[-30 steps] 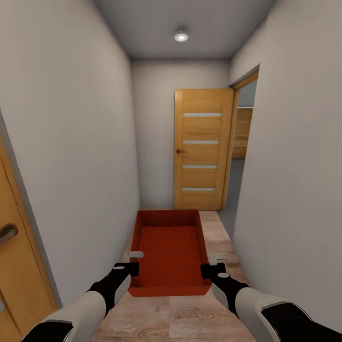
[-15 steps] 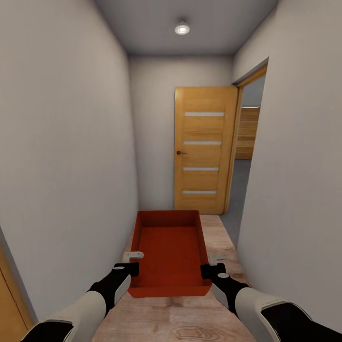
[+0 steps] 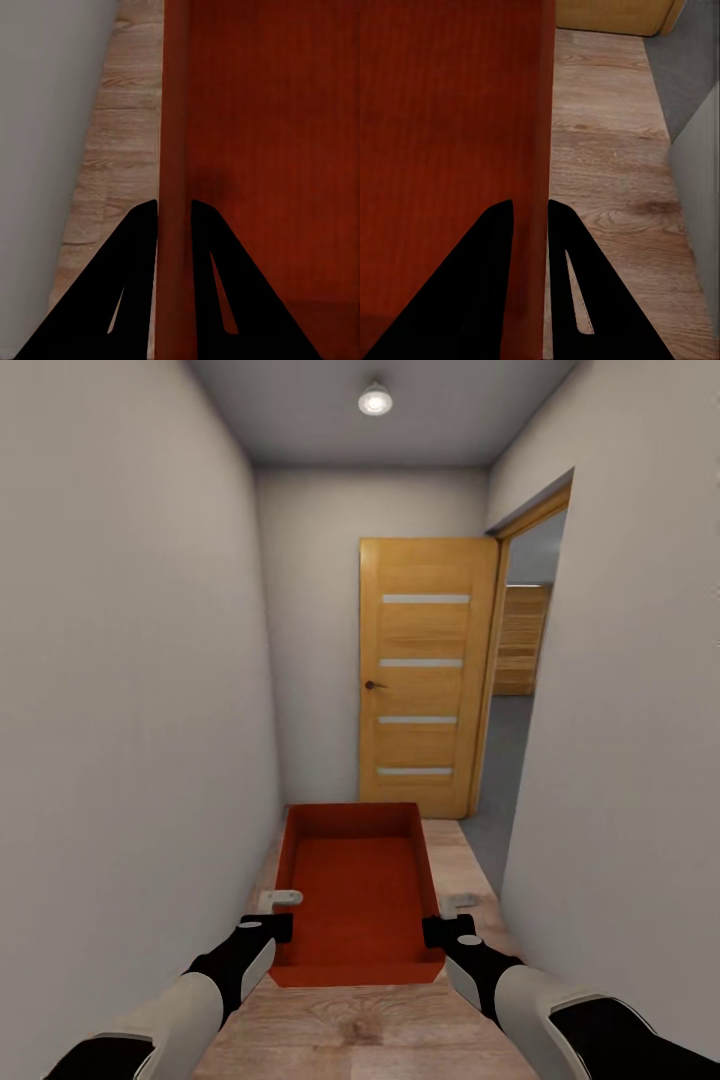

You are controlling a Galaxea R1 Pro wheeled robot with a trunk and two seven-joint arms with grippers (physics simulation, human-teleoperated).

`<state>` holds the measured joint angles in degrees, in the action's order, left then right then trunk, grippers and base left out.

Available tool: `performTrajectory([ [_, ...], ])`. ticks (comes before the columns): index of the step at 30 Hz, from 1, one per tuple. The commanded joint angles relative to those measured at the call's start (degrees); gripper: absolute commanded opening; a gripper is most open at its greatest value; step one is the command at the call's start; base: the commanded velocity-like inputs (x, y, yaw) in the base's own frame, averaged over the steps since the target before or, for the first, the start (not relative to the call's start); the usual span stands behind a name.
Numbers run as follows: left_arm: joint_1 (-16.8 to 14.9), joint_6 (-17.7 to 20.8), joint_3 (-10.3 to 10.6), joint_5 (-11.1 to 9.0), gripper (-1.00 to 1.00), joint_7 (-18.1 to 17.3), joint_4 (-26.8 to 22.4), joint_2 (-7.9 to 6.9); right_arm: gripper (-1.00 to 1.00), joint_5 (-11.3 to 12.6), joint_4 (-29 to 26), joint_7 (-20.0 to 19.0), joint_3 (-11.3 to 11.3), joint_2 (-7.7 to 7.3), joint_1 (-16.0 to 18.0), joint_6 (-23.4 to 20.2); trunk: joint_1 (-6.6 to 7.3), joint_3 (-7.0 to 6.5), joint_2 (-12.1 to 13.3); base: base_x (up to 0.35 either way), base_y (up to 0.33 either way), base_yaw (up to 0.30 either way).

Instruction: Move the two storage containers from the living room to the garage. In the garage, place one container on the floor and stack the other container on top of it (either order is fine).

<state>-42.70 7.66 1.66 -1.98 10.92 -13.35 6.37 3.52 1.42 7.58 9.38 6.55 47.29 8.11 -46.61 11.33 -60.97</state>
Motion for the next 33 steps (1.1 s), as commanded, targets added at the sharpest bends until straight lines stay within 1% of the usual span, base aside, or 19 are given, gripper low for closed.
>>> performTrajectory([
  [1,0.0,0.4,-2.0,-2.8,-1.00,0.6,-0.1,0.04,-1.00,-0.1,0.0,0.2,-1.7,0.44,0.1,0.3,-0.04,0.08,0.0,0.333,0.000,-0.238],
  [12,0.0,0.4,-2.0,-2.8,-1.00,0.6,0.0,0.03,-1.00,-0.1,-0.1,0.2,-1.7,0.40,0.1,0.2,-0.04,0.08,0.0,0.333,0.000,-0.275],
  [22,0.0,0.5,-2.1,-3.0,-1.00,0.6,0.1,-0.10,-1.00,-0.1,-0.1,0.0,-1.7,0.34,0.1,0.2,-0.04,0.08,0.0,0.333,0.000,-0.041],
  [23,0.2,0.1,0.5,-0.8,-1.00,0.2,-0.1,-0.42,-1.00,1.0,-0.1,0.2,0.9,0.45,0.1,0.4,-0.04,0.08,0.0,0.295,0.000,0.000],
  [24,0.2,0.2,0.8,-0.7,-1.00,0.2,-0.1,-0.42,-1.00,1.8,-0.2,0.2,2.0,0.65,0.1,0.4,-0.04,0.08,0.0,0.257,0.000,0.000],
  [28,0.2,0.2,0.6,-0.7,-1.00,0.0,-0.2,-0.44,-1.00,4.9,-0.1,0.1,5.1,0.70,0.1,0.3,-0.04,0.08,0.0,0.218,0.000,0.000],
  [33,0.3,-0.4,0.7,-1.2,-1.00,-0.1,-0.3,-0.63,-1.00,8.2,-0.2,0.3,8.9,0.88,0.1,0.3,-0.04,0.08,0.0,0.058,0.000,0.000],
])
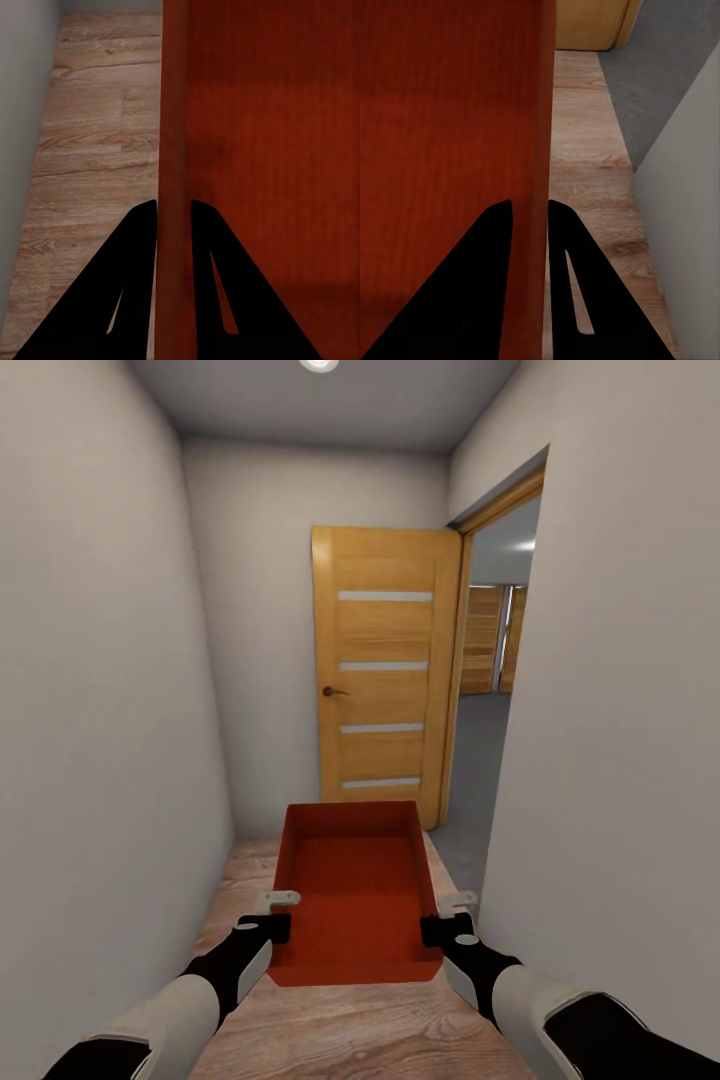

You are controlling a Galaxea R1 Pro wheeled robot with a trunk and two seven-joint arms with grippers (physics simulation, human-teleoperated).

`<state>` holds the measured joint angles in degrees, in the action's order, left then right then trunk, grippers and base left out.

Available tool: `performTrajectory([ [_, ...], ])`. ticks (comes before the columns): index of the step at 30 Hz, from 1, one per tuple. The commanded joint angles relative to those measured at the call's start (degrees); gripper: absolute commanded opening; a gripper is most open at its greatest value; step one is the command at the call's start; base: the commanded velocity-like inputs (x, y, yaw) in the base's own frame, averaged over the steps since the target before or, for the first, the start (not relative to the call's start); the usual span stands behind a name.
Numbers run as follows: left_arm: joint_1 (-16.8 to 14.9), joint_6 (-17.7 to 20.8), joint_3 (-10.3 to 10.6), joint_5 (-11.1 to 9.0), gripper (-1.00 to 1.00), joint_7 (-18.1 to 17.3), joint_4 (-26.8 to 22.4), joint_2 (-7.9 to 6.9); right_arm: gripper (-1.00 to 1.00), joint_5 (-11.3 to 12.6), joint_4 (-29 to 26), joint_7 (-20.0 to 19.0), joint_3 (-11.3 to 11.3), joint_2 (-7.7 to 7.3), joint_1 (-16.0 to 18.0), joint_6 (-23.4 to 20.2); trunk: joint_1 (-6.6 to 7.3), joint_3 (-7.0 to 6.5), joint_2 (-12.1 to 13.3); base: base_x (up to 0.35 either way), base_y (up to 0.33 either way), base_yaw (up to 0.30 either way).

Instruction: Move the two storage containers from the living room to the garage. In the garage, place one container on the floor and stack the other container on top of it (either order is fine).

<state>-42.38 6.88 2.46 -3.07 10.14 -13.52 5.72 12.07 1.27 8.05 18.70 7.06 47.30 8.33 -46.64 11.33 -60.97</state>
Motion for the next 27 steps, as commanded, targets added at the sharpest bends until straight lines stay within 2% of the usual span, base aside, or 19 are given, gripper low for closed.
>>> performTrajectory([
  [1,0.0,0.3,-0.1,-0.2,-1.00,0.6,-0.1,0.01,-1.00,0.2,0.0,-0.2,0.2,0.38,0.1,0.1,-0.01,0.08,-0.1,0.057,0.000,0.000],
  [15,0.0,0.3,0.1,-0.4,-1.00,0.6,0.0,-0.07,-1.00,8.6,0.1,-0.3,8.5,0.53,0.1,0.1,-0.01,0.08,-0.1,0.283,0.000,0.000],
  [16,0.0,0.3,-0.3,-0.4,-1.00,1.0,0.0,-0.08,-1.00,-7.6,0.0,-0.4,-8.5,0.93,0.1,0.1,-0.01,0.08,-0.1,0.322,0.000,0.000],
  [27,0.0,0.3,-0.3,-0.4,-1.00,1.0,0.0,-0.09,-1.00,-7.6,0.0,-0.4,-8.5,0.93,0.1,0.2,-0.01,0.08,-0.1,0.322,0.000,0.000],
])
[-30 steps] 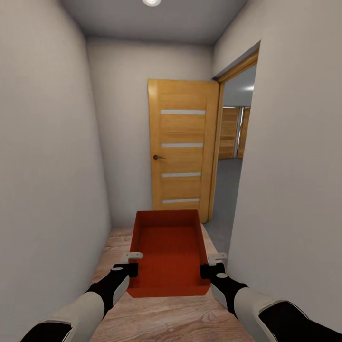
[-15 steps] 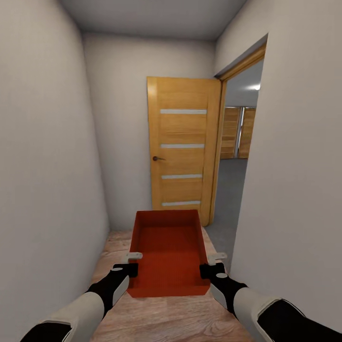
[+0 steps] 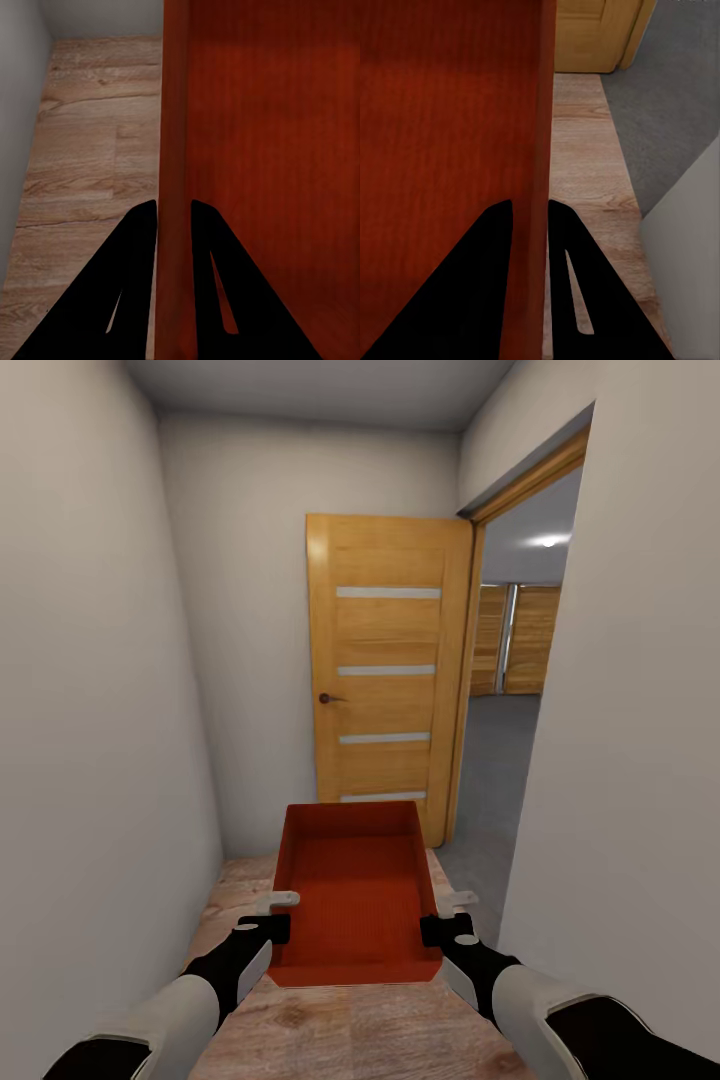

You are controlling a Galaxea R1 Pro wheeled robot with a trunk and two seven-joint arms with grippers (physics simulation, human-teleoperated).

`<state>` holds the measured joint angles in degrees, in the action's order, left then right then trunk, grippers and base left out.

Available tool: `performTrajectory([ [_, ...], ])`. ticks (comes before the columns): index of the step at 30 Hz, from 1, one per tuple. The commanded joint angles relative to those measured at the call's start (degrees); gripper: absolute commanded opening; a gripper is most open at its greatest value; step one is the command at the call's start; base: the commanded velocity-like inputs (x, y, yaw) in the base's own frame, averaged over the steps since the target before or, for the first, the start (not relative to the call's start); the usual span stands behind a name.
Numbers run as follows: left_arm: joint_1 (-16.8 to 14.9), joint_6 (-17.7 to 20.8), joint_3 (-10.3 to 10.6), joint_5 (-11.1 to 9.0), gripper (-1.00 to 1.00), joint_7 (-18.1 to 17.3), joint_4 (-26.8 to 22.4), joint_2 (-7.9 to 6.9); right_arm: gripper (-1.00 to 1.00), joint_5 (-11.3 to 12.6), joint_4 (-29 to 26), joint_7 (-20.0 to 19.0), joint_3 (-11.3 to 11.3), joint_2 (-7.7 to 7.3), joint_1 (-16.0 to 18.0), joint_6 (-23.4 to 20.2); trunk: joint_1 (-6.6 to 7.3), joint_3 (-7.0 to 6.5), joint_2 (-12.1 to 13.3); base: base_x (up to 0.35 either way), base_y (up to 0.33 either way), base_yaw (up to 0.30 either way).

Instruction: Move the two storage containers from the living room to the garage. In the garage, place one container on the floor and stack the other container on top of it (either order is fine).

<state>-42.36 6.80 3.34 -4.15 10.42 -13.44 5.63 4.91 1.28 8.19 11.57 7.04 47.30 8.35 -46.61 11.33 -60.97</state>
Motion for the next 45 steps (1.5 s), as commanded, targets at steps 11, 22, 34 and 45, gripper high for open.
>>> performTrajectory([
  [11,0.0,0.4,-1.1,0.6,-1.00,0.7,-0.1,-0.18,-1.00,-0.4,0.0,-0.5,-1.4,0.97,0.1,0.2,-0.04,0.08,-0.1,0.322,0.000,0.000],
  [22,0.0,0.4,-1.2,0.6,-1.00,0.7,-0.1,-0.18,-1.00,-0.4,0.0,-0.5,-1.4,1.01,0.1,0.2,-0.04,0.08,-0.1,0.322,0.000,0.000],
  [34,0.0,0.4,-1.2,0.6,-1.00,0.7,-0.1,-0.18,-1.00,-0.4,0.0,-0.5,-1.4,1.06,0.1,0.2,-0.04,0.08,-0.1,0.108,0.000,0.000],
  [45,0.0,0.4,-1.2,0.6,-1.00,0.7,-0.1,-0.18,-1.00,-0.4,0.0,-0.5,-1.4,1.30,0.1,0.1,-0.04,0.08,-0.1,0.001,0.000,0.000],
])
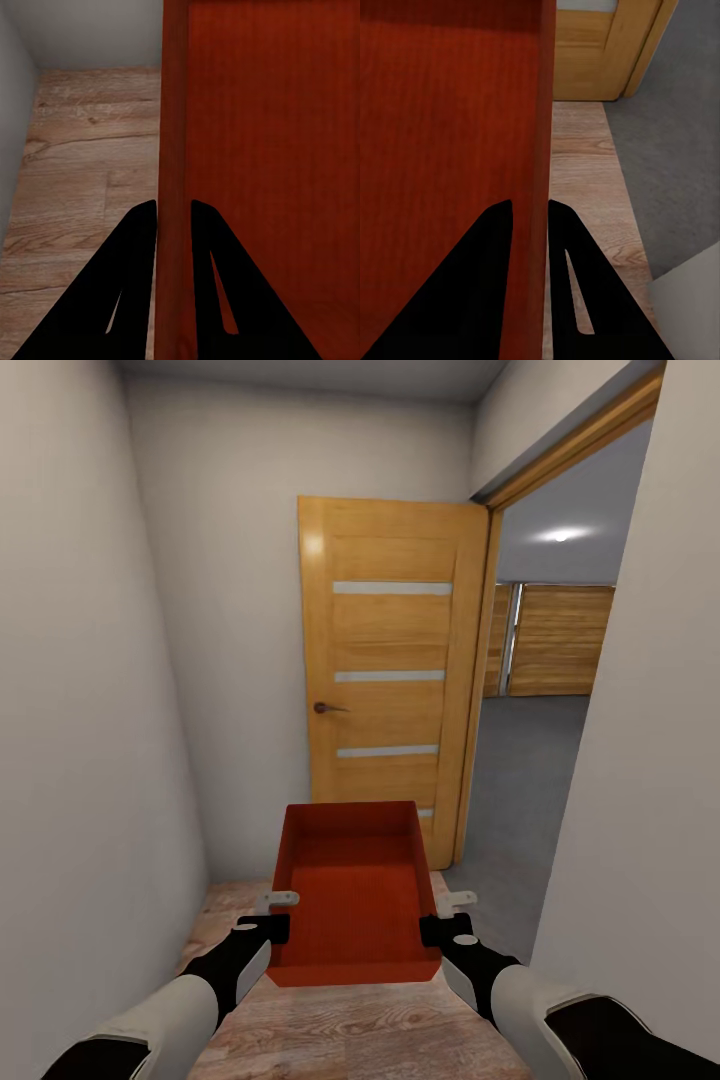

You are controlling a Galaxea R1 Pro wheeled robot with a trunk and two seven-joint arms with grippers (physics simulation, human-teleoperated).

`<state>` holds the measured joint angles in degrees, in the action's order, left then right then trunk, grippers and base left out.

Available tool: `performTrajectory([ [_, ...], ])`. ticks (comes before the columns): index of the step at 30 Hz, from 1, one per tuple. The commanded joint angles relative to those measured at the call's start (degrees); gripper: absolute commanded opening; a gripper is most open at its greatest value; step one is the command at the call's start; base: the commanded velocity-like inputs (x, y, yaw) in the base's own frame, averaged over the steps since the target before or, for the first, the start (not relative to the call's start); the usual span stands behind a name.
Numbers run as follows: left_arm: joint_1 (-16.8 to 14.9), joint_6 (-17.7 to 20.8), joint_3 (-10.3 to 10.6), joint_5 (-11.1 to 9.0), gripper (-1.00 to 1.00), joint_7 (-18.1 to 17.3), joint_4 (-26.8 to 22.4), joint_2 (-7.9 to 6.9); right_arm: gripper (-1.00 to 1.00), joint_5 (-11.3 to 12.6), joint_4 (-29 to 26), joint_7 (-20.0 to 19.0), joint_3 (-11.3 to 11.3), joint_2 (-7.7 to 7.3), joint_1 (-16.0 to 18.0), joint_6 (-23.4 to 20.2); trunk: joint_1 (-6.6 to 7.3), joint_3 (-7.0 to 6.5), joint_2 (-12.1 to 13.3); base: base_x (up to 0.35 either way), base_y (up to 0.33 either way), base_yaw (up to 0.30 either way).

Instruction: Move the two storage containers from the living room to the garage. In the garage, place one container on the floor and stack the other container on top of it (either order is fine).

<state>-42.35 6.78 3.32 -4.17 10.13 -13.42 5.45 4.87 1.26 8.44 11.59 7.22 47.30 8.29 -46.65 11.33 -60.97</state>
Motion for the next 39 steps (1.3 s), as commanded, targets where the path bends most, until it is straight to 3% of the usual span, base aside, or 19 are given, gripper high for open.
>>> performTrajectory([
  [1,0.0,0.4,-1.2,0.7,-1.00,1.0,-0.1,0.00,-1.00,-0.4,0.0,-0.7,-1.4,1.12,0.1,0.2,0.00,0.08,-0.1,0.000,0.000,0.000],
  [8,0.0,0.4,-1.2,0.7,-1.00,1.2,-0.2,0.00,-1.00,-0.3,0.0,-0.7,-1.4,1.13,0.1,0.1,0.00,0.08,-0.1,0.000,0.000,-0.065],
  [30,0.0,0.4,-1.2,0.7,-1.00,1.3,0.2,0.00,-1.00,-0.3,0.0,-0.7,-1.4,1.65,0.1,0.1,0.00,0.08,-0.1,0.001,0.001,-0.245],
  [39,0.0,0.5,-1.3,0.7,-1.00,1.3,0.2,0.00,-1.00,-0.3,0.0,-0.7,-1.5,1.65,0.1,0.1,0.00,0.08,-0.1,0.129,0.224,-0.056],
])
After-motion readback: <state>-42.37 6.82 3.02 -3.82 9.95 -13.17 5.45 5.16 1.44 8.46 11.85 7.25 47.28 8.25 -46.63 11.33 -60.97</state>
